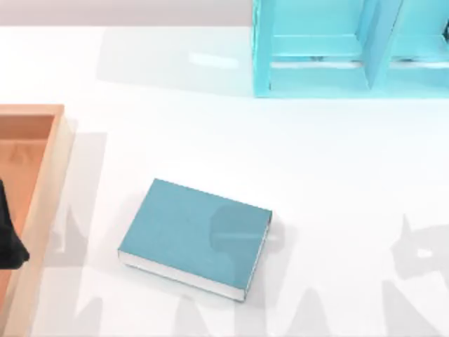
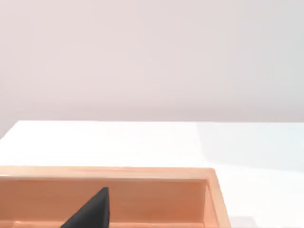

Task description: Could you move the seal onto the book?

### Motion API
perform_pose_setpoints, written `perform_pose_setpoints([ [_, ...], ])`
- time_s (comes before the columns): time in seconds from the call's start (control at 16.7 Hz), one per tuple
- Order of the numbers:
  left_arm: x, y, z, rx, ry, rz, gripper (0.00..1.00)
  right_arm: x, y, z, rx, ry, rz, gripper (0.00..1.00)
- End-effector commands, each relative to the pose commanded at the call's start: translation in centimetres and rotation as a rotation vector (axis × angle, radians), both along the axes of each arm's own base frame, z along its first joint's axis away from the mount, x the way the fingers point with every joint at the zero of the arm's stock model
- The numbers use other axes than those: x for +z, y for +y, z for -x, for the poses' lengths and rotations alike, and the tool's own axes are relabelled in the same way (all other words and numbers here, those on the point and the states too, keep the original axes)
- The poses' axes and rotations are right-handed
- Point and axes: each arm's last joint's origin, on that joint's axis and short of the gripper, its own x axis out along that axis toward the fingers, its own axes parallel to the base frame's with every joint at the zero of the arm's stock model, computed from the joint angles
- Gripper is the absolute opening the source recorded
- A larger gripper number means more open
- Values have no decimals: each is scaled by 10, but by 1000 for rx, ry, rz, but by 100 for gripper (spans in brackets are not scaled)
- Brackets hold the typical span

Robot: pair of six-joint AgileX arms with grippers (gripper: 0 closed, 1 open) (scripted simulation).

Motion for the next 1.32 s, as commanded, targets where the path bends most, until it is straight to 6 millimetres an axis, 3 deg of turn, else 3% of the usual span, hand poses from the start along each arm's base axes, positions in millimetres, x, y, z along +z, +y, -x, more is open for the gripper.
perform_pose_setpoints([
  [0.3,0,0,0,0,0,0,100,5,-20,9,-100,-153,-99,100],
  [0.78,5,1,0,6,30,-6,100,5,-21,9,-104,-161,-102,100],
  [1.08,48,6,-9,41,260,-45,100,5,-21,9,-104,-161,-102,100],
  [1.32,95,16,-42,66,567,-75,100,5,-21,9,-104,-161,-102,100],
])
